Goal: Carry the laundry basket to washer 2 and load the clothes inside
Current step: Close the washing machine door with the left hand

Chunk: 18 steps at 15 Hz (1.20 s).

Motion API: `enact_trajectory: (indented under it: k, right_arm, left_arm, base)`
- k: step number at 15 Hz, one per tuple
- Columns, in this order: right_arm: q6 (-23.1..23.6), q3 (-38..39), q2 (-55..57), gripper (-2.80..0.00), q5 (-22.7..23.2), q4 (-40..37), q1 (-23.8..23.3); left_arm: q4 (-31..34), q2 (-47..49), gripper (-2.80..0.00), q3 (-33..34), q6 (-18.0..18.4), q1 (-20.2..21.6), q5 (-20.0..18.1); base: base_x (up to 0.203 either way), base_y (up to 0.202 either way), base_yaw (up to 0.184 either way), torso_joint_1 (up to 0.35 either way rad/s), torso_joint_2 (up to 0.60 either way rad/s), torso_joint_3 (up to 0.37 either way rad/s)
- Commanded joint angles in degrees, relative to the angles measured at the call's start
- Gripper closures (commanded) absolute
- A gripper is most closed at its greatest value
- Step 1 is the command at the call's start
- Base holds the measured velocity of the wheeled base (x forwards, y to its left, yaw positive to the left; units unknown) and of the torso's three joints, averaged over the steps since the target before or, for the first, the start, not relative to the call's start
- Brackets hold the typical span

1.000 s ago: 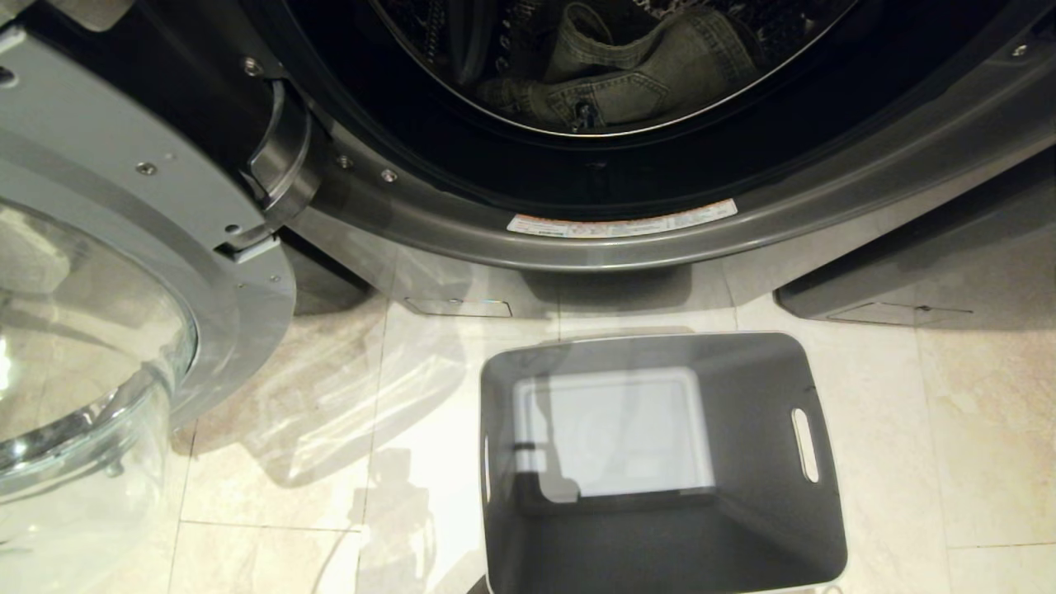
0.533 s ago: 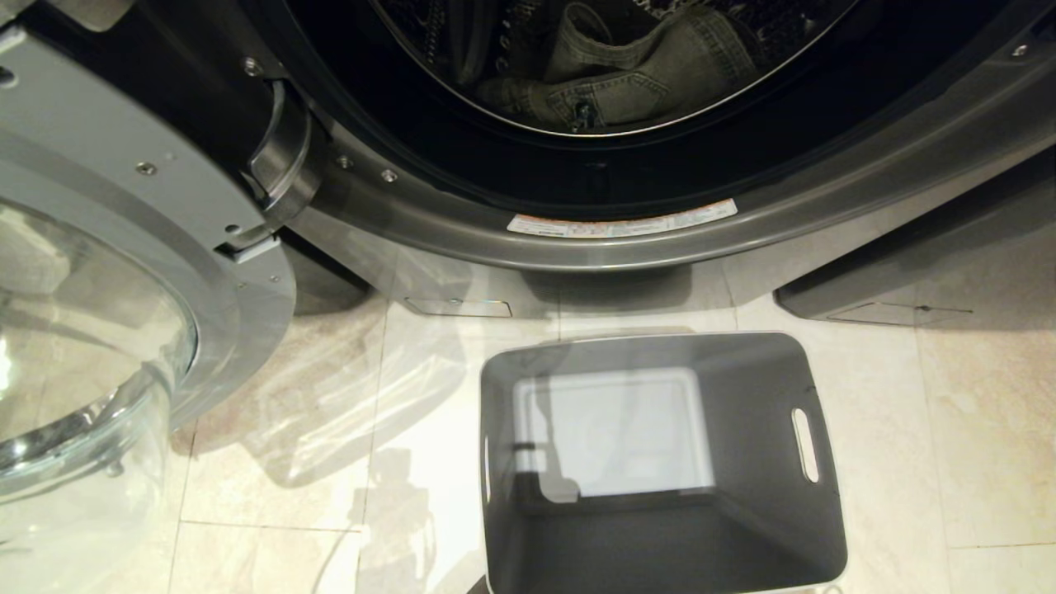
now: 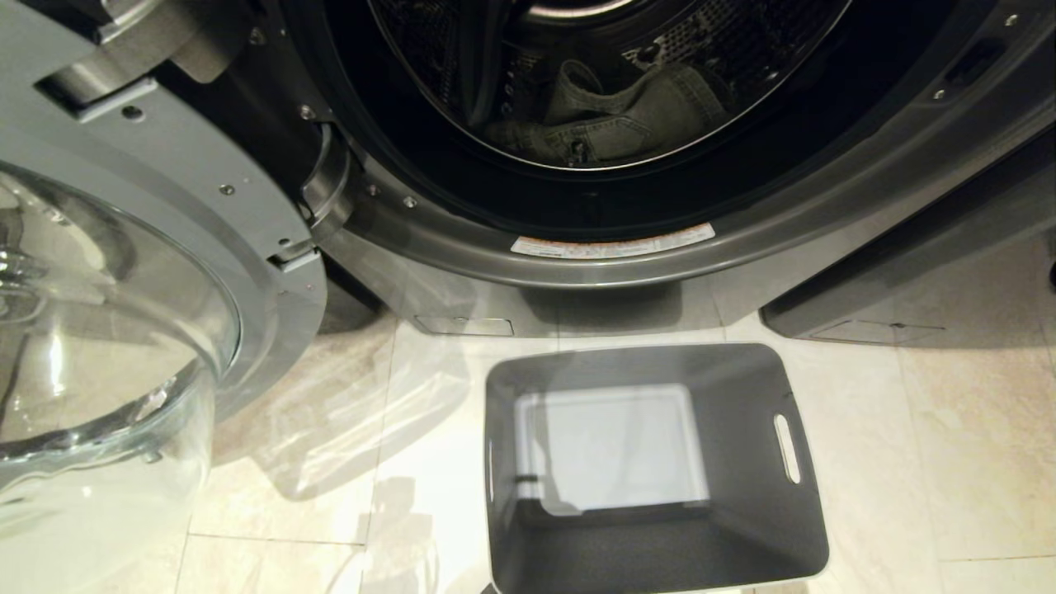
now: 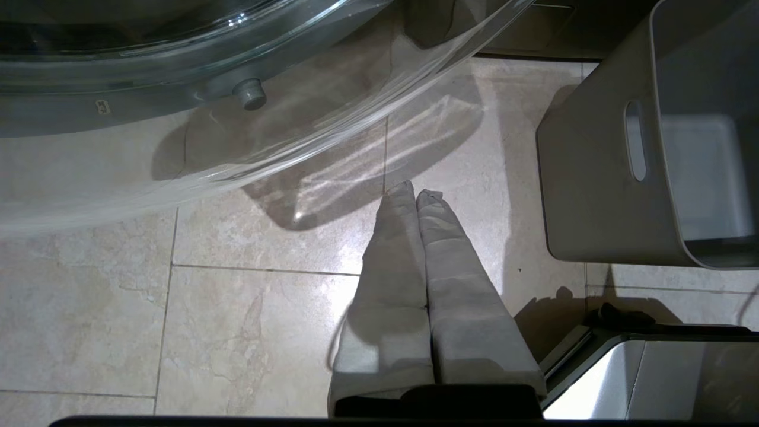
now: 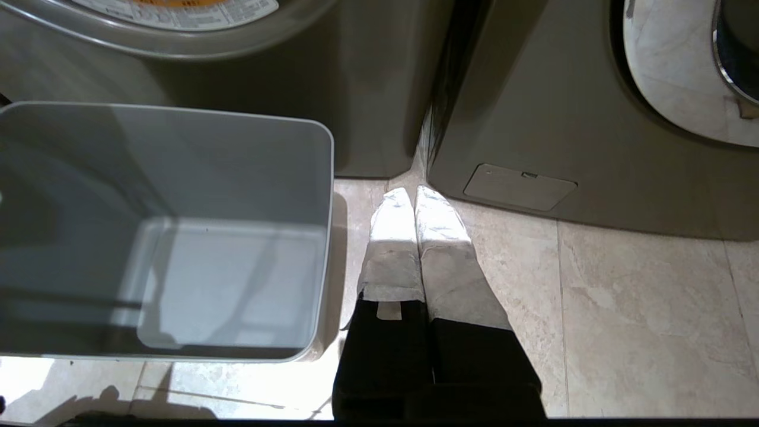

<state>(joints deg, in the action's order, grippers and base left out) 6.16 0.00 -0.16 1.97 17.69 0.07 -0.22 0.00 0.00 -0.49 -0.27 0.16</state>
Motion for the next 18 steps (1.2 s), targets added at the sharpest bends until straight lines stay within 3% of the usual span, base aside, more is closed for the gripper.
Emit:
enact_trajectory:
  k: [1,18]
  right_arm:
    - [-0.18,2.29,0.16,0.00,-0.04,0.15,0.01]
    - [-0.18,2.29,0.16,0.00,-0.04,0.15,0.01]
  left_arm:
    - [-0.04,0.00,0.00,0.00,-0.04,0.00,0.02]
    - [-0.13,0.00,0.00,0.00,-0.30,0.00,0.02]
  base:
    - [0.000,0.000,0.000,0.007,0.01,0.198]
    - [0.000,0.000,0.000,0.004,0.00,0.203]
